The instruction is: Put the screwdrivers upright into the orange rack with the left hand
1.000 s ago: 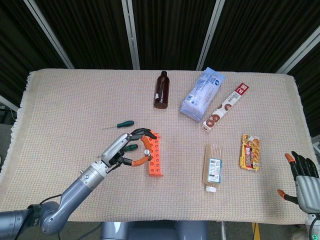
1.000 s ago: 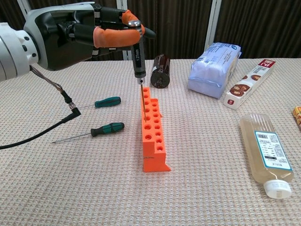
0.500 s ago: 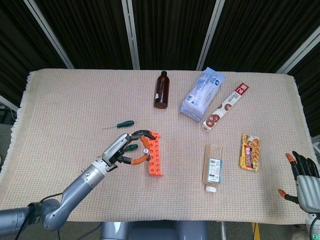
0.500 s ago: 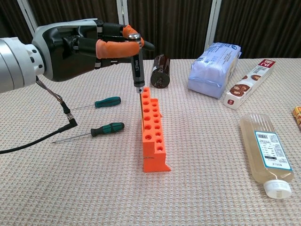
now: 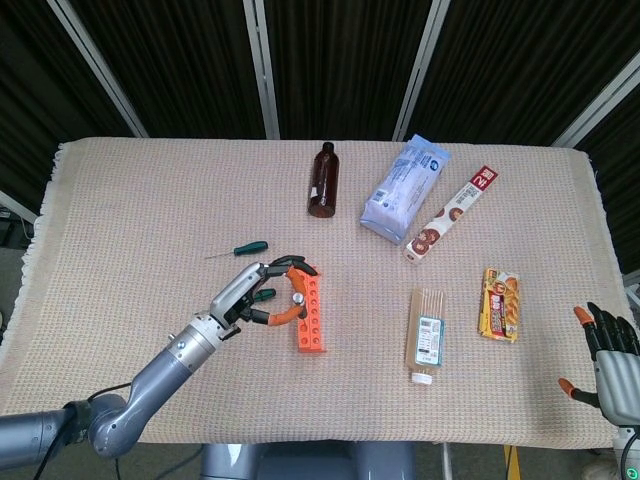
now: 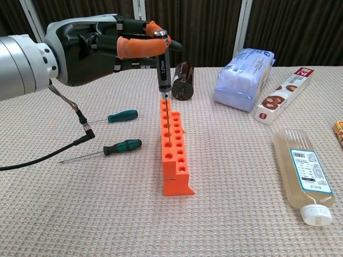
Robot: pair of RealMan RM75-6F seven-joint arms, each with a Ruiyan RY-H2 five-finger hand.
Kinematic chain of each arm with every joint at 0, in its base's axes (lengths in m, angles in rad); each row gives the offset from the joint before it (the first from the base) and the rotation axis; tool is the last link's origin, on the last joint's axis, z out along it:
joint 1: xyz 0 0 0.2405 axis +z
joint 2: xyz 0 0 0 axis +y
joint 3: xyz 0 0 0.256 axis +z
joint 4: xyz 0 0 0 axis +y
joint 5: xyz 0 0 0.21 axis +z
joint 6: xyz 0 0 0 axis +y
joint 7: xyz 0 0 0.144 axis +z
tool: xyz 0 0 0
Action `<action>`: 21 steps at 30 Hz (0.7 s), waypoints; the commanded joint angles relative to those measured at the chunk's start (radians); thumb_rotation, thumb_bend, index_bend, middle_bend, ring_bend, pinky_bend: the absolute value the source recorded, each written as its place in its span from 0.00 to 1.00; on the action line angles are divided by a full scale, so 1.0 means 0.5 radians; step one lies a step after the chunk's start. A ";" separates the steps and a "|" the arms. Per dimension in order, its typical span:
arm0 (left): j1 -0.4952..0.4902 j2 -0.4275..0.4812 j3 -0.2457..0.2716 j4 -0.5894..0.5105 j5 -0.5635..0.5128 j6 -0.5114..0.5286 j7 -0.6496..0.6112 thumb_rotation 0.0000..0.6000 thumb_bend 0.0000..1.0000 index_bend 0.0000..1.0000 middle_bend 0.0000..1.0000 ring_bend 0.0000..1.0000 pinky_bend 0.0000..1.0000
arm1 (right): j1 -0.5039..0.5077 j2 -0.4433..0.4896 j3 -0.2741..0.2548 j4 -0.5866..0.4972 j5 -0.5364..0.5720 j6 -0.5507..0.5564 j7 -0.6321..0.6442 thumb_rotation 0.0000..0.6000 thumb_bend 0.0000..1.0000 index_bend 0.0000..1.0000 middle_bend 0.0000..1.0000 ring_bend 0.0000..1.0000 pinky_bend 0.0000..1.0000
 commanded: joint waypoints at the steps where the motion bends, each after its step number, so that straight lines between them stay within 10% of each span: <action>1: 0.018 0.008 0.026 0.021 0.018 0.002 -0.010 1.00 0.42 0.68 0.25 0.07 0.00 | 0.000 -0.002 0.000 0.003 0.003 -0.003 0.002 1.00 0.03 0.07 0.00 0.00 0.00; 21: -0.020 -0.035 0.014 0.038 -0.026 0.007 0.082 1.00 0.43 0.68 0.24 0.07 0.00 | 0.000 -0.006 0.005 0.019 0.023 -0.016 0.017 1.00 0.03 0.07 0.00 0.00 0.00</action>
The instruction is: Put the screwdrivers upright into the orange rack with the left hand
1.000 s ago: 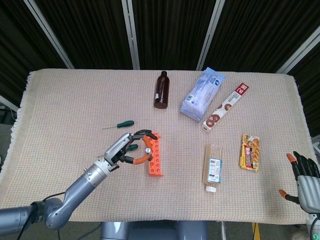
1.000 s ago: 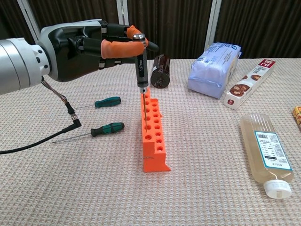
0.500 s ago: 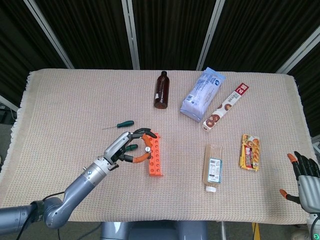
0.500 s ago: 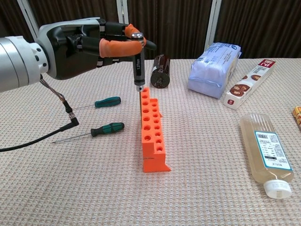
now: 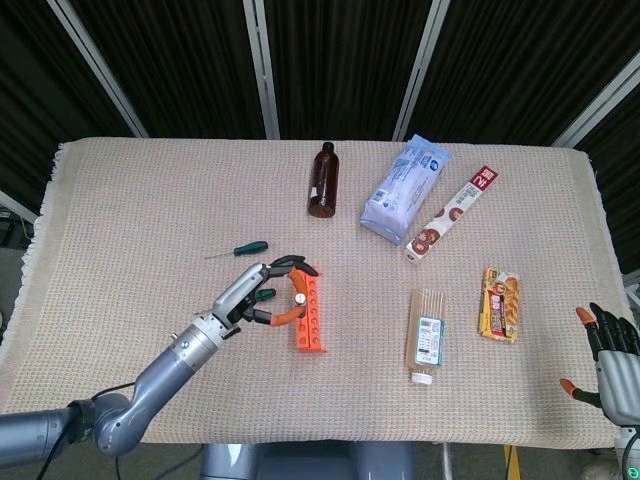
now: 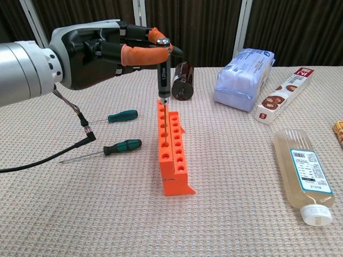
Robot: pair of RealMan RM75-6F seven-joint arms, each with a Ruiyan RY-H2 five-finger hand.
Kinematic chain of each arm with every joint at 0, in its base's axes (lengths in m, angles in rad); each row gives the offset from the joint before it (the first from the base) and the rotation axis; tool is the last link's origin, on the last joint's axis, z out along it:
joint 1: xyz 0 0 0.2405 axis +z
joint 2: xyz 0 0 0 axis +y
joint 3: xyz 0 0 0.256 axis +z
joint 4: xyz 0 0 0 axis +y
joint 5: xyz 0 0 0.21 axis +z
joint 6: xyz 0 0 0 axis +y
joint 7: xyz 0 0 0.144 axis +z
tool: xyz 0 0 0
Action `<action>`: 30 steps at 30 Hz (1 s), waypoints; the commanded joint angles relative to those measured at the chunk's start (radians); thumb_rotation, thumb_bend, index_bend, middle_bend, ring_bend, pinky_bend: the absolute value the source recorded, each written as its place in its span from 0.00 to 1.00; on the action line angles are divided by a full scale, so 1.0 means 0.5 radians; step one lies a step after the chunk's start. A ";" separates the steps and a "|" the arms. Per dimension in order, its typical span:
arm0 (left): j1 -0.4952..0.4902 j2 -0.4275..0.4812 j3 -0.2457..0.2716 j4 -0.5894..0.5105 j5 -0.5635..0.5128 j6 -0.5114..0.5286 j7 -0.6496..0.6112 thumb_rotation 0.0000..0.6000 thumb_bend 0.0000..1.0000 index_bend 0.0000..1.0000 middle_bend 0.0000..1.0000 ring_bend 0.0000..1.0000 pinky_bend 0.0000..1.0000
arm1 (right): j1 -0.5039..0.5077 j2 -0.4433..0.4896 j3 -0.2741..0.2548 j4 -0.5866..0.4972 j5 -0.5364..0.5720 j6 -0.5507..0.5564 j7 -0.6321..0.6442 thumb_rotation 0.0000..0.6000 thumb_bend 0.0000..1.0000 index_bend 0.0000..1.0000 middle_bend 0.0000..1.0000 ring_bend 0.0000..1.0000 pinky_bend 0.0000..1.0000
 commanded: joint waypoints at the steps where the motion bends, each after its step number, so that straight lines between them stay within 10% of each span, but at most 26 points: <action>1: -0.001 0.004 -0.001 -0.003 -0.004 -0.002 0.006 1.00 0.42 0.68 0.25 0.07 0.00 | 0.001 0.000 0.001 0.000 0.001 -0.001 0.001 1.00 0.02 0.07 0.00 0.00 0.00; 30: -0.001 -0.168 0.147 0.176 0.000 -0.002 0.195 1.00 0.42 0.68 0.24 0.06 0.00 | 0.005 -0.004 0.005 0.013 0.023 -0.023 0.008 1.00 0.03 0.07 0.00 0.00 0.00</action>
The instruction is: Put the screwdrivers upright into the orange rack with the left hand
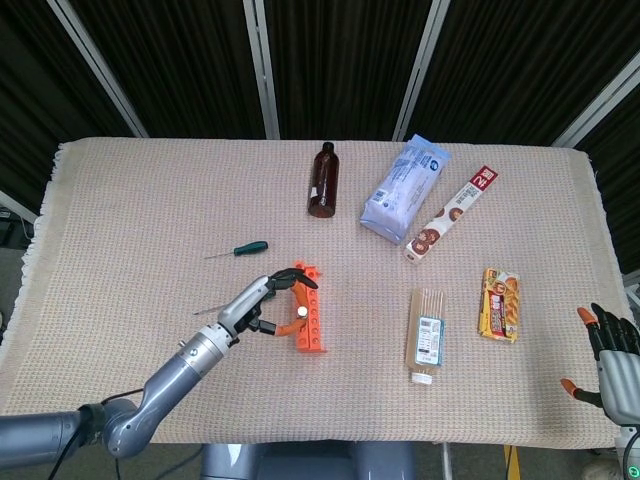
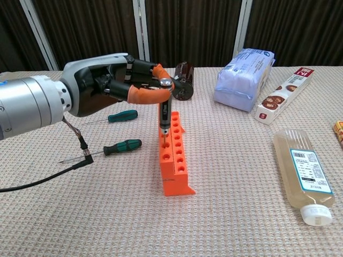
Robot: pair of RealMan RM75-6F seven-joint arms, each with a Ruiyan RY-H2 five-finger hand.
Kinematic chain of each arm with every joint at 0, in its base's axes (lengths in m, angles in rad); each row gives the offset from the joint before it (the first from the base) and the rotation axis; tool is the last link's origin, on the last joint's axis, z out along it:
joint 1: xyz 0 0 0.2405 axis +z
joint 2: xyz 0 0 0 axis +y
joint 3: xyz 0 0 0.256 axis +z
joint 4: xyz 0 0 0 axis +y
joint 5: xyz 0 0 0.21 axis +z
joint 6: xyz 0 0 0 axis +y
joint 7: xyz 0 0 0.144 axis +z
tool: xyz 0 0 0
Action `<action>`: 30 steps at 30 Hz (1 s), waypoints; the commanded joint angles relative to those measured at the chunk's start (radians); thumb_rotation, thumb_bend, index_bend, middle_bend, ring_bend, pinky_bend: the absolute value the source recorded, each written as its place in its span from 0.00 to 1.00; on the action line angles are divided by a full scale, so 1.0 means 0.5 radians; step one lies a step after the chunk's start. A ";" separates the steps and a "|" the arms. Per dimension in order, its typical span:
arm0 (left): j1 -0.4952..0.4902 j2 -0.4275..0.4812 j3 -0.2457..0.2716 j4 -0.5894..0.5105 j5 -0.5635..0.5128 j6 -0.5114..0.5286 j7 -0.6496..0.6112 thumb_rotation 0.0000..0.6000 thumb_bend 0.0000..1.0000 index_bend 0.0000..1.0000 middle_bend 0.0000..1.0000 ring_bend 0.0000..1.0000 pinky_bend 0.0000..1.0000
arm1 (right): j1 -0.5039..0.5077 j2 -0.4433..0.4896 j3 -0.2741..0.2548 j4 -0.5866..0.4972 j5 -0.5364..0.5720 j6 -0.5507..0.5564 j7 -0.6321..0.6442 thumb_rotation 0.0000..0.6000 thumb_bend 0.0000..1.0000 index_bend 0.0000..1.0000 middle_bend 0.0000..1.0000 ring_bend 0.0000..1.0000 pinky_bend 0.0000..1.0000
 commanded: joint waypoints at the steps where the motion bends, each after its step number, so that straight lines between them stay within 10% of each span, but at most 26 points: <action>1: 0.008 -0.030 0.019 0.029 0.009 0.014 0.024 1.00 0.42 0.68 0.23 0.06 0.00 | 0.001 0.000 0.000 -0.001 0.002 -0.002 -0.003 1.00 0.03 0.07 0.00 0.00 0.00; 30: 0.026 -0.156 0.044 0.154 0.041 0.048 0.142 1.00 0.42 0.67 0.23 0.05 0.00 | 0.012 0.000 0.008 -0.011 0.027 -0.026 -0.021 1.00 0.02 0.07 0.00 0.00 0.00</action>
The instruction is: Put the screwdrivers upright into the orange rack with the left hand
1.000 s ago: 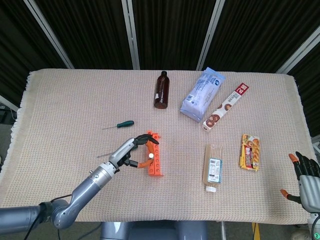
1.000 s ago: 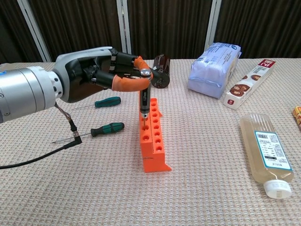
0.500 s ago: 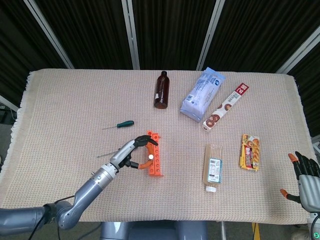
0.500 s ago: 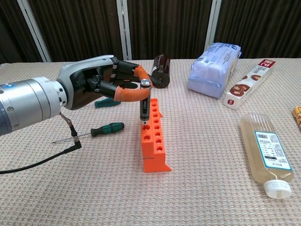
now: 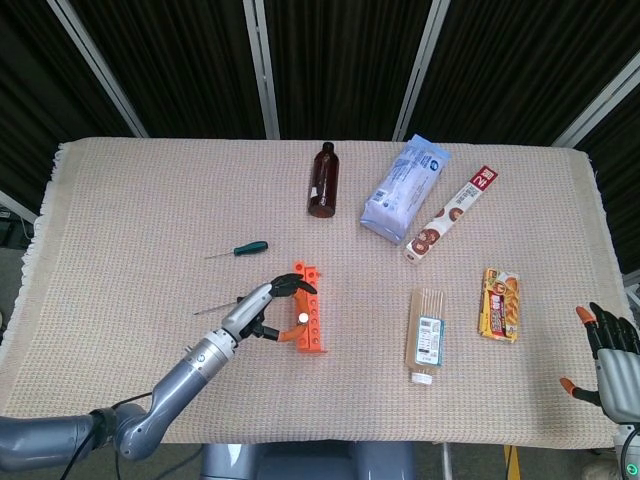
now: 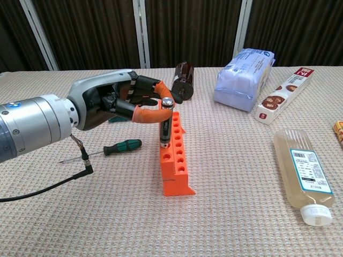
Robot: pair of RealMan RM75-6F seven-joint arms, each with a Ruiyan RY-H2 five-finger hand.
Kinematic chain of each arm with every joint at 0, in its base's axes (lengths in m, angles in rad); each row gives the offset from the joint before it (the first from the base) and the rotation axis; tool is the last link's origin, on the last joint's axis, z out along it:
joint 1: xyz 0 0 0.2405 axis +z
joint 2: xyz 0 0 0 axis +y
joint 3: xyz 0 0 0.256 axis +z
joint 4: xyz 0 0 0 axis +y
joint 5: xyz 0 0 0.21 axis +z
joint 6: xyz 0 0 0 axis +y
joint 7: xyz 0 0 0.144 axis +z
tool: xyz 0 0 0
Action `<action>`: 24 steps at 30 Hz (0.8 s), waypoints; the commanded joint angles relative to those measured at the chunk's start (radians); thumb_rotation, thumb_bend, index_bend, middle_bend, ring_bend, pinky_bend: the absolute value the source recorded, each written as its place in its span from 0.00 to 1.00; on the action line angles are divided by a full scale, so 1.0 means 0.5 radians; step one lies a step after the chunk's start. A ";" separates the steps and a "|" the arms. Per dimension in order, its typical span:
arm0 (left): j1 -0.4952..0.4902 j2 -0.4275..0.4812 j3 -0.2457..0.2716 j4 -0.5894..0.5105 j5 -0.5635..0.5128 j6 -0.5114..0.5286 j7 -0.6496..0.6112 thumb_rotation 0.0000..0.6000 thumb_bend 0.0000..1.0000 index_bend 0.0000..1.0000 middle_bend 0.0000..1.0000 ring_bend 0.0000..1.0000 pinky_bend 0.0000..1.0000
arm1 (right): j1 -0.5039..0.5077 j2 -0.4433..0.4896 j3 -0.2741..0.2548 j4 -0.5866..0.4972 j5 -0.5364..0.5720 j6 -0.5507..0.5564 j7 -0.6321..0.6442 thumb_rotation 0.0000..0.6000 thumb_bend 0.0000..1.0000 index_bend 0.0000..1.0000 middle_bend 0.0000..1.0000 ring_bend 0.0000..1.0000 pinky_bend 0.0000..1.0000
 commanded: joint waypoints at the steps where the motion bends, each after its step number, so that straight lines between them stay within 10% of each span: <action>1: 0.000 -0.004 -0.002 0.004 0.000 0.002 0.006 1.00 0.42 0.67 0.23 0.05 0.00 | 0.000 0.000 0.000 0.001 0.002 0.000 0.001 1.00 0.03 0.07 0.00 0.00 0.00; 24: -0.010 -0.022 0.013 0.041 0.000 -0.028 0.104 1.00 0.40 0.51 0.11 0.00 0.00 | 0.003 -0.002 0.005 0.009 0.018 -0.012 0.009 1.00 0.02 0.07 0.00 0.00 0.00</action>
